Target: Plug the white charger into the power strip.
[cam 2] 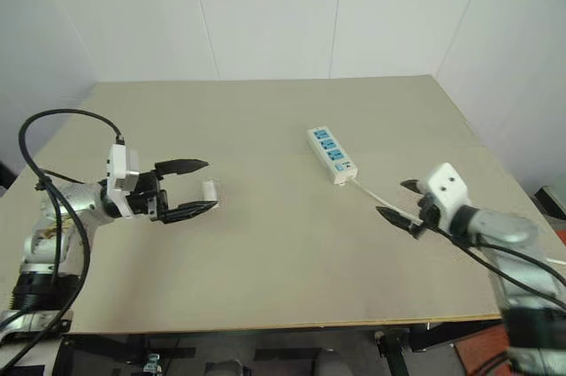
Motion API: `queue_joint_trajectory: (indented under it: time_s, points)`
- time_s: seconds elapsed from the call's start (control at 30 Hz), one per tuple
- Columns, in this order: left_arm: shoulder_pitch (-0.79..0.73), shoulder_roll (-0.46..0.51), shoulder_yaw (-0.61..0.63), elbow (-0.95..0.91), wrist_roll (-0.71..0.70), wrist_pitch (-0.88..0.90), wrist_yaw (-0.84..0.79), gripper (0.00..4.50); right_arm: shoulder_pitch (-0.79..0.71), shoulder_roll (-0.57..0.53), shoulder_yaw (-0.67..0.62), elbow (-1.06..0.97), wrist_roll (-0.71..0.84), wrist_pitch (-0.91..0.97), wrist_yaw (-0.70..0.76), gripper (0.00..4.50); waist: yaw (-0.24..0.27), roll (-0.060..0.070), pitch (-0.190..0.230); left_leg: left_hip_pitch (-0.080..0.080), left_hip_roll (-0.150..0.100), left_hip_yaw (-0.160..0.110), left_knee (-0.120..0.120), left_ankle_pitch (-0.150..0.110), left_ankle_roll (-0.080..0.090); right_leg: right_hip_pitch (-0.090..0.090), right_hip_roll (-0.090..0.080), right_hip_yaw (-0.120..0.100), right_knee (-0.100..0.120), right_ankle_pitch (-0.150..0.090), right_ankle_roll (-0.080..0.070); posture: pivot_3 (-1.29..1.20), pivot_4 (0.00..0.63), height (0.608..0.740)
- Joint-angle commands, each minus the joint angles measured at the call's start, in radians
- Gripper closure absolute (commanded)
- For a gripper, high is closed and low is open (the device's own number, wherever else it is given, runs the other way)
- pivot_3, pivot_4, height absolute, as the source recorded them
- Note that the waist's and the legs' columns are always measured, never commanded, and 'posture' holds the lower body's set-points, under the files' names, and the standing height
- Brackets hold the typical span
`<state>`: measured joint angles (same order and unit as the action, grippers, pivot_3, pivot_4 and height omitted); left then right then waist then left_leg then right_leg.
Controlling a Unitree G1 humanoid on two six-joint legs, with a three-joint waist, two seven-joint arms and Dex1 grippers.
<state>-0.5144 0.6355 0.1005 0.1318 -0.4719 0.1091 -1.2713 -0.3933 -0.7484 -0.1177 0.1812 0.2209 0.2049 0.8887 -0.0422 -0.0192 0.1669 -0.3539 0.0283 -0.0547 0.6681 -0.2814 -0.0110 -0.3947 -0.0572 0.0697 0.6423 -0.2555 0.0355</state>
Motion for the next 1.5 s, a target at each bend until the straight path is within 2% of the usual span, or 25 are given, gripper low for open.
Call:
queue_joint_trajectory:
  time_s: [0.03,0.17,0.3,0.53,0.7,0.8,1.13,1.17,1.4,1.5]
  points:
    - [-0.063,-0.056,-0.034,-0.037,-0.009,0.003,0.031,0.0,-0.157,0.042,0.032,0.228,-0.043,-0.101,-0.003,0.05,0.001,0.0,0.0,0.0,0.0,0.0,0.0,0.0,0.0,0.0,0.0,0.0,0.0,0.0,0.0,0.0,0.15,0.74]
    - [-0.059,-0.101,-0.057,-0.102,-0.045,0.05,0.04,0.0,-0.331,0.088,0.059,0.526,-0.068,-0.186,0.041,0.05,-0.002,0.0,0.0,-0.001,0.0,0.0,0.0,0.0,0.0,-0.001,-0.001,0.0,-0.001,0.0,0.0,0.0,0.15,0.74]
    - [-0.026,-0.108,-0.076,-0.147,-0.042,0.071,0.059,0.0,-0.432,0.119,0.097,0.73,-0.117,-0.285,0.071,0.05,-0.005,0.0,0.0,-0.003,0.0,0.001,0.0,0.0,0.0,-0.003,-0.001,0.001,-0.001,0.0,0.0,0.0,0.15,0.74]
    - [0.005,-0.095,-0.081,-0.205,-0.051,0.118,0.076,0.0,-0.548,0.196,0.13,0.972,-0.197,-0.388,0.05,0.05,-0.019,0.0,0.0,-0.001,0.0,0.001,0.0,0.0,0.0,-0.003,-0.001,0.002,0.002,0.0,0.0,0.0,0.15,0.74]
    - [0.01,-0.078,-0.08,-0.221,-0.045,0.138,0.083,0.0,-0.602,0.225,0.119,1.058,-0.214,-0.367,0.023,0.05,-0.023,0.0,0.0,-0.001,0.0,0.001,-0.001,0.0,0.0,-0.003,-0.001,0.002,0.001,0.0,0.0,0.0,0.15,0.74]
    - [0.016,-0.075,-0.083,-0.226,-0.045,0.14,0.088,0.0,-0.628,0.231,0.111,1.087,-0.216,-0.31,0.014,0.67,-0.025,0.0,0.0,-0.001,0.0,0.001,-0.001,0.0,0.0,-0.003,-0.001,0.001,0.001,0.0,0.0,0.0,0.15,0.74]
    - [0.039,-0.087,-0.098,-0.233,-0.041,0.13,0.106,0.0,-0.64,0.223,0.113,1.097,-0.24,-0.291,0.002,4.28,-0.027,0.001,0.0,-0.001,0.0,0.001,-0.001,0.0,0.0,-0.003,-0.001,0.002,0.001,0.0,0.0,0.0,0.15,0.74]
    - [0.044,-0.086,-0.1,-0.232,-0.04,0.127,0.105,0.0,-0.64,0.222,0.113,1.096,-0.243,-0.296,0.006,4.46,-0.027,0.001,0.0,-0.001,0.0,0.001,-0.001,0.0,0.0,-0.003,-0.001,0.002,0.001,0.0,0.0,0.0,0.15,0.74]
    - [0.043,-0.085,-0.103,-0.215,-0.035,0.121,0.099,0.0,-0.607,0.202,0.153,1.037,-0.281,-0.381,0.122,4.46,-0.027,0.001,0.0,-0.001,0.0,0.001,-0.001,0.0,0.0,-0.003,-0.001,0.001,0.001,0.0,0.0,0.0,0.15,0.74]
    - [0.038,-0.079,-0.111,-0.205,-0.027,0.119,0.088,0.0,-0.554,0.177,0.15,0.939,-0.248,-0.417,0.249,4.46,-0.027,0.001,0.0,-0.001,0.0,0.001,-0.001,0.0,0.0,-0.003,-0.001,0.001,0.001,0.0,0.0,0.0,0.15,0.74]
